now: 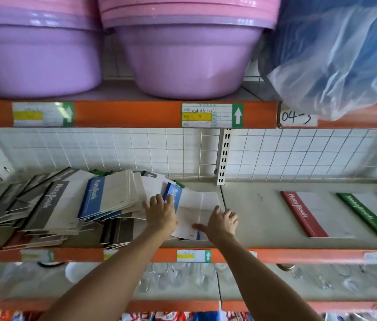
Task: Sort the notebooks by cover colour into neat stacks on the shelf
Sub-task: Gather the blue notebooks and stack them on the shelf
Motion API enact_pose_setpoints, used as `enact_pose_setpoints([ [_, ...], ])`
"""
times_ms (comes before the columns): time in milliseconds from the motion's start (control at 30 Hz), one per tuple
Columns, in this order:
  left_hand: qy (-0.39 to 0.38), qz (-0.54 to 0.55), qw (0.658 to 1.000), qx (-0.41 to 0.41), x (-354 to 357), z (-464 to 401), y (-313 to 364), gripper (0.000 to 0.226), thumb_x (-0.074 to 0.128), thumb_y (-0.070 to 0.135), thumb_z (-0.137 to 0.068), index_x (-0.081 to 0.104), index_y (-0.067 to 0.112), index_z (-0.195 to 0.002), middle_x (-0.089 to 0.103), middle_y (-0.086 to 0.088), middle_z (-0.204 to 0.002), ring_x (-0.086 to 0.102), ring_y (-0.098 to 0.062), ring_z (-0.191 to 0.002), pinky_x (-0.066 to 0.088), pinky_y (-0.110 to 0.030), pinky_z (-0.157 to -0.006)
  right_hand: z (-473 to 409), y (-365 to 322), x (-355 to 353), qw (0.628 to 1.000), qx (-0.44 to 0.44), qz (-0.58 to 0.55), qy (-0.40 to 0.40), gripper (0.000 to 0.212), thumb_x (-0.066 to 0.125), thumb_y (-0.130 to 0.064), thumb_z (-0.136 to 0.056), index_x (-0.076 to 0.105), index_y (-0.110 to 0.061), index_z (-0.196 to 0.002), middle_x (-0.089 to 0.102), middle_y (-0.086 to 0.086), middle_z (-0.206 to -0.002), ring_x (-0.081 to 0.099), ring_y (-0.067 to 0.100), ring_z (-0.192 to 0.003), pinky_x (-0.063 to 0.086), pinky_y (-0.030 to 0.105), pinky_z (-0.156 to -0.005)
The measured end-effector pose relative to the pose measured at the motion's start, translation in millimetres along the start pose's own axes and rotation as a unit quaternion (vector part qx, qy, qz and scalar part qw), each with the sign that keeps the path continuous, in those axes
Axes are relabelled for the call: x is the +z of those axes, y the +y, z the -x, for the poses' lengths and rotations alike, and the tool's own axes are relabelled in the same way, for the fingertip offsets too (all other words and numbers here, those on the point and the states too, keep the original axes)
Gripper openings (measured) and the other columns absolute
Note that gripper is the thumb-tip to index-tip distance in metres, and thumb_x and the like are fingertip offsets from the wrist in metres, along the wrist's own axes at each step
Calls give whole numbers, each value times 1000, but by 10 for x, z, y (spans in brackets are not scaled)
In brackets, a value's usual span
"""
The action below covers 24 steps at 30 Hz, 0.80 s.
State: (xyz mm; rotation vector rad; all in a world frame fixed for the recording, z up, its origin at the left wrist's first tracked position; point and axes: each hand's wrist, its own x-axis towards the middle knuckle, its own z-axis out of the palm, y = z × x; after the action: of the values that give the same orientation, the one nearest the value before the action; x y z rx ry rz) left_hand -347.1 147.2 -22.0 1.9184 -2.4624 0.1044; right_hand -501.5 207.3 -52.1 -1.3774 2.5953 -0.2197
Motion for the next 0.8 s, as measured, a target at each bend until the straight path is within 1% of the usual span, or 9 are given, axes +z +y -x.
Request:
enact_pose_setpoints([
  [200, -68, 12, 996, -53, -24, 22, 30, 92, 76, 63, -71, 39, 10, -136, 51, -12, -135, 45, -29, -125, 31, -46, -104, -26, 138, -70, 998, 45, -19, -30, 109, 68, -81, -60, 39, -6, -134, 45, 20, -133, 43, 33, -125, 36, 36, -105],
  [367, -97, 23, 992, -74, -39, 1, -23, 98, 78, 66, -65, 40, 9, -135, 50, -9, -136, 45, -29, -127, 34, -46, -101, -1, 213, -111, 998, 25, -35, -35, 102, 69, -73, -70, 38, -1, -136, 52, 15, -134, 46, 30, -128, 36, 35, -105],
  [433, -91, 27, 993, -69, -51, 4, -24, 87, 80, 58, -68, 43, 13, -133, 51, -8, -135, 45, -29, -126, 34, -46, -101, 29, 196, -144, 998, 31, -43, -41, 102, 71, -70, -70, 38, 0, -137, 53, 14, -134, 49, 30, -127, 39, 35, -104],
  [533, -57, 30, 997, -38, -91, 53, -11, 47, 71, 35, -84, 53, 20, -124, 57, -5, -129, 48, -27, -122, 37, -39, -97, 44, 224, -170, 992, 66, -79, -68, 105, 79, -67, -65, 41, 1, -134, 57, 11, -130, 55, 29, -124, 45, 35, -100],
  [567, -51, 33, 998, -23, -99, 77, -1, 37, 65, 27, -88, 54, 20, -123, 58, -6, -127, 50, -26, -121, 38, -37, -96, 39, 252, -175, 989, 76, -94, -86, 101, 82, -63, -64, 45, 0, -132, 58, 11, -127, 58, 27, -120, 48, 34, -98],
  [633, -49, 52, 997, 2, -119, 139, 28, 32, 56, 15, -91, 53, 18, -122, 60, -7, -122, 54, -27, -117, 43, -35, -93, 13, 318, -186, 983, 78, -111, -124, 81, 85, -54, -66, 56, -4, -123, 63, 9, -121, 62, 24, -112, 52, 31, -92],
  [700, -40, 90, 995, 14, -124, 198, 59, 33, 56, 13, -90, 50, 16, -123, 63, -6, -116, 60, -27, -109, 46, -34, -82, -6, 397, -180, 976, 91, -145, -133, 57, 87, -39, -70, 62, -6, -109, 68, 11, -114, 67, 25, -103, 56, 33, -89],
  [733, -31, 108, 993, 19, -124, 216, 79, 35, 57, 15, -90, 48, 16, -124, 63, -6, -114, 62, -27, -105, 45, -33, -76, 4, 428, -198, 971, 99, -179, -123, 50, 86, -30, -72, 62, -4, -107, 69, 13, -111, 67, 26, -100, 57, 36, -87],
  [800, -16, 135, 990, 35, -112, 234, 127, 41, 57, 15, -91, 42, 16, -128, 61, -6, -115, 64, -27, -100, 43, -34, -71, 32, 471, -247, 957, 104, -255, -92, 41, 77, -14, -79, 58, 0, -112, 65, 16, -109, 65, 30, -99, 58, 37, -85],
])
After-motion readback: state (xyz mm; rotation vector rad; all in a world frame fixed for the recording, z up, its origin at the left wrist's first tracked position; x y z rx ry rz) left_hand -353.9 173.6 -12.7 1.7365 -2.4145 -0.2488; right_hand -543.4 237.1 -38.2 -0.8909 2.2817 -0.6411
